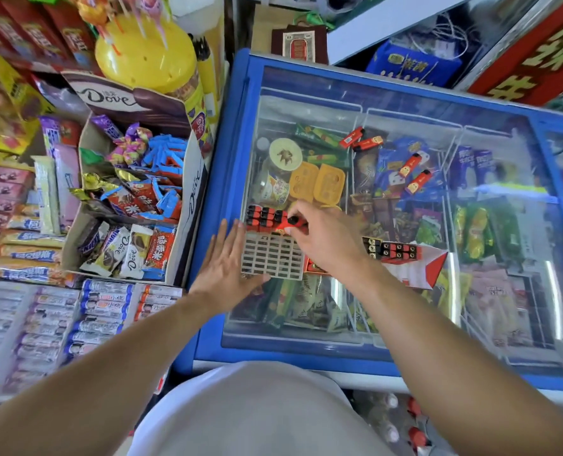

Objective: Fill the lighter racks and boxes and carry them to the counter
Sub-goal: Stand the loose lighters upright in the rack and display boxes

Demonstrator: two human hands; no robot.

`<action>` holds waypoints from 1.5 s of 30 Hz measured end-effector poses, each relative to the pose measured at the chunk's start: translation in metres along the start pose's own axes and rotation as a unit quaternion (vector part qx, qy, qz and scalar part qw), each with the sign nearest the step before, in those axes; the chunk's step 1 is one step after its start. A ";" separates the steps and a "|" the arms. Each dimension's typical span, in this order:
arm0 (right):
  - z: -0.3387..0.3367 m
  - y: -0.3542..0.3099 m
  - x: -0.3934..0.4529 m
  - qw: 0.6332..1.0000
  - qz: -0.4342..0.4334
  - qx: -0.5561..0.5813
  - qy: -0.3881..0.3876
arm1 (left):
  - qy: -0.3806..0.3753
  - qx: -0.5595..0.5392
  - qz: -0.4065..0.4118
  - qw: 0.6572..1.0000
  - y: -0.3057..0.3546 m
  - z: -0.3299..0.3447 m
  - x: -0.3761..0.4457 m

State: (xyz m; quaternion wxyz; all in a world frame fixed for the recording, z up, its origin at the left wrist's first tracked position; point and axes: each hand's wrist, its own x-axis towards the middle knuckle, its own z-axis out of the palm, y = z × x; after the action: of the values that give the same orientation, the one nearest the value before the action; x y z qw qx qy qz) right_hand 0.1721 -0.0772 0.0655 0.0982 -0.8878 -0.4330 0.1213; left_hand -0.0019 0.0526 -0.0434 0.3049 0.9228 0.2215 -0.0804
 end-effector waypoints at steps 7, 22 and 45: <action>0.035 -0.005 -0.003 0.999 0.002 -0.002 0.039 | -0.083 0.100 -0.018 0.991 -0.001 0.005 -0.001; 0.042 -0.010 -0.005 0.993 0.027 0.014 0.112 | -0.084 0.074 -0.009 0.994 -0.005 0.005 -0.002; -0.003 0.069 0.025 0.979 0.114 0.097 0.141 | 0.068 0.054 0.130 0.988 0.048 -0.047 0.069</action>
State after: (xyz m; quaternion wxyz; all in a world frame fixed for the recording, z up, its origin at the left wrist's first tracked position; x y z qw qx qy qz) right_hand 0.2389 -0.0996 0.0461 0.2292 -0.9257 -0.2973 0.0468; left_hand 0.0820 0.0716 0.0000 0.2467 0.9622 0.1152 0.0106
